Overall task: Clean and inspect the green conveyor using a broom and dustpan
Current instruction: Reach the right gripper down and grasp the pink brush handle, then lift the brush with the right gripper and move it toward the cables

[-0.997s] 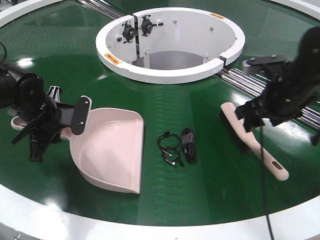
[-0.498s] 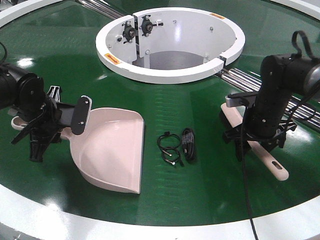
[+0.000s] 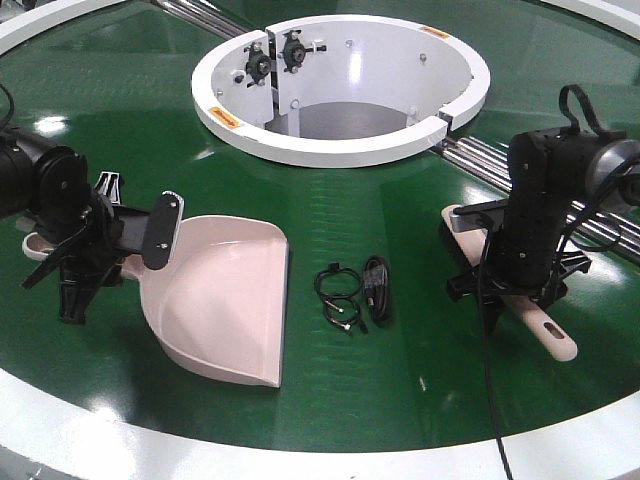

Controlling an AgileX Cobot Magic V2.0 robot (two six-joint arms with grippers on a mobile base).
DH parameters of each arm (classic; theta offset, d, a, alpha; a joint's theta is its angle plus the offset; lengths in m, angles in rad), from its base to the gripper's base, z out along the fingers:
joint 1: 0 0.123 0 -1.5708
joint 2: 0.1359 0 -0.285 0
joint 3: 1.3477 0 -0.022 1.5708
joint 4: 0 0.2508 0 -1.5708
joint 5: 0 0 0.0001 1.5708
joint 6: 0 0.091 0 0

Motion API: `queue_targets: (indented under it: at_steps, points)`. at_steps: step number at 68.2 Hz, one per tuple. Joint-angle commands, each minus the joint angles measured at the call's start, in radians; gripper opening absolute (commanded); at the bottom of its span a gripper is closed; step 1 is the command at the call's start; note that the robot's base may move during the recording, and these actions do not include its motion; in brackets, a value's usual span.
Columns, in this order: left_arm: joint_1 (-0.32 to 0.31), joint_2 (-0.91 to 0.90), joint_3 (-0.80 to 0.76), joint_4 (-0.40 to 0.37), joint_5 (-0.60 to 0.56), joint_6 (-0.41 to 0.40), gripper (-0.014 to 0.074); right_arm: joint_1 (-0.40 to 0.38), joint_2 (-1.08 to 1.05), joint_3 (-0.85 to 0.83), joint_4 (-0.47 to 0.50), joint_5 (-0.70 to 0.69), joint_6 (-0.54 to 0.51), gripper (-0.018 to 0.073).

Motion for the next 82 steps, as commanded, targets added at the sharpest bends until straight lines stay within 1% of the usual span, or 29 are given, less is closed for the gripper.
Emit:
queue_targets:
  at_steps: [1, 7, 8, 11, 14, 17, 46, 73, 82]
  points:
    - [-0.006, -0.042, -0.026, -0.005, -0.037, -0.007, -0.0006, -0.002, -0.052, -0.028, -0.026, -0.003, 0.001, 0.0293]
    - [-0.006, -0.042, -0.026, -0.005, -0.037, -0.007, -0.0006, -0.002, -0.052, -0.026, -0.032, -0.003, -0.002, 0.0180]
    - [-0.006, -0.042, -0.026, -0.005, -0.037, -0.007, -0.0006, -0.002, -0.052, -0.026, -0.032, -0.003, -0.005, 0.0148]
    - [-0.006, -0.042, -0.026, -0.005, -0.037, -0.007, -0.0006, -0.002, -0.052, -0.026, -0.032, -0.003, -0.007, 0.0096]
    - [-0.006, -0.042, -0.026, -0.005, -0.037, -0.007, -0.0006, -0.002, -0.052, -0.026, -0.031, -0.004, -0.007, 0.0025]
    - [-0.006, -0.042, -0.026, -0.005, -0.037, -0.007, -0.0006, -0.002, -0.052, -0.026, -0.028, -0.006, -0.008, -0.0017]
    - [-0.006, -0.042, -0.026, -0.005, -0.037, -0.007, -0.0006, -0.002, -0.052, -0.026, 0.010, -0.063, -0.009, -0.0008]
    - [-0.006, -0.042, -0.026, -0.005, -0.037, -0.007, -0.0006, -0.002, -0.052, -0.026, 0.010, -0.058, -0.033, -0.0008]
    - [-0.006, -0.042, -0.026, -0.005, -0.037, -0.007, -0.0006, 0.000, -0.056, -0.026, 0.028, -0.054, -0.033, -0.0006]
